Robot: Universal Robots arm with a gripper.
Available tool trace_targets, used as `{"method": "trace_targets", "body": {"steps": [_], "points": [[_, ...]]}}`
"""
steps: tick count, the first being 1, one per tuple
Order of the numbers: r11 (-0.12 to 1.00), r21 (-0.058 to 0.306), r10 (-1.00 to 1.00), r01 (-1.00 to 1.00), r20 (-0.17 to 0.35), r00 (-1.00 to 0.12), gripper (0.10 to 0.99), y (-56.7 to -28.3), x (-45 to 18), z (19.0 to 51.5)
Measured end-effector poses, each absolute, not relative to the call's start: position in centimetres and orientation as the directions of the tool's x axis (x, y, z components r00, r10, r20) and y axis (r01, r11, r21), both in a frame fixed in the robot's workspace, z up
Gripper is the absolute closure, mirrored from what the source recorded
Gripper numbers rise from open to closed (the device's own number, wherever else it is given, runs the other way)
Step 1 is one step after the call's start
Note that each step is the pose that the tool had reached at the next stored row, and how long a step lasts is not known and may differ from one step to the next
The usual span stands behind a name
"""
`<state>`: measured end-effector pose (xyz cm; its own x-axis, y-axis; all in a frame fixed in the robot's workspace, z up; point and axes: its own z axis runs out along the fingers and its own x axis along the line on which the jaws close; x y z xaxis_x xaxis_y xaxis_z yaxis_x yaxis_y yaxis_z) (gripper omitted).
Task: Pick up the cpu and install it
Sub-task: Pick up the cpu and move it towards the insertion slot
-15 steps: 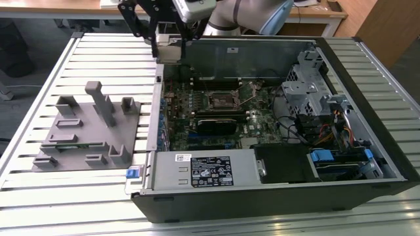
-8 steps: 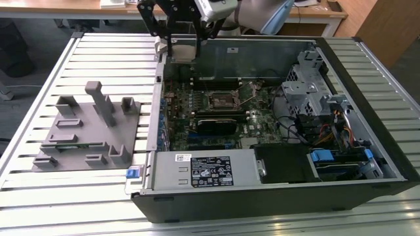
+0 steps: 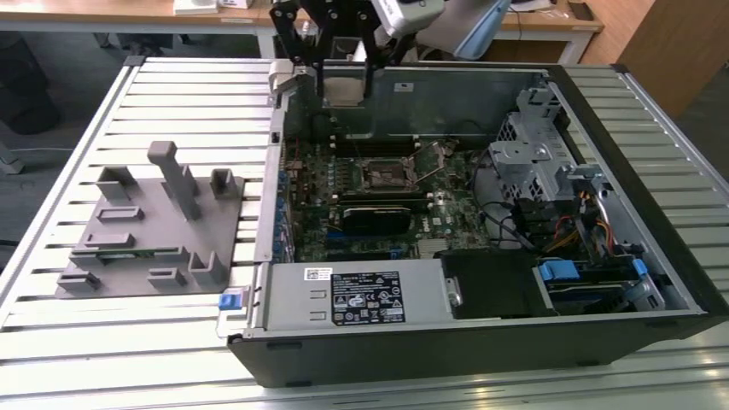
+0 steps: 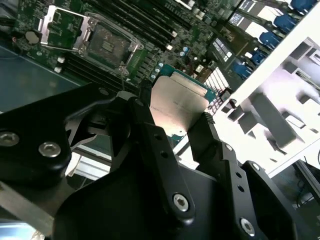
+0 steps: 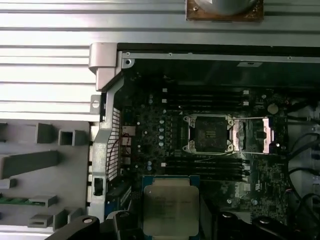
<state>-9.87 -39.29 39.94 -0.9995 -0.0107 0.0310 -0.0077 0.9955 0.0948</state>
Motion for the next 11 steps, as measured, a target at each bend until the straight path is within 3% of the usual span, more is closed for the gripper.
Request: {"method": "trace_targets", "body": {"steps": [11], "points": [[0.995,0.095,-0.011,-0.008,0.031,-0.999,0.545,-38.1,-5.9,39.5]]}}
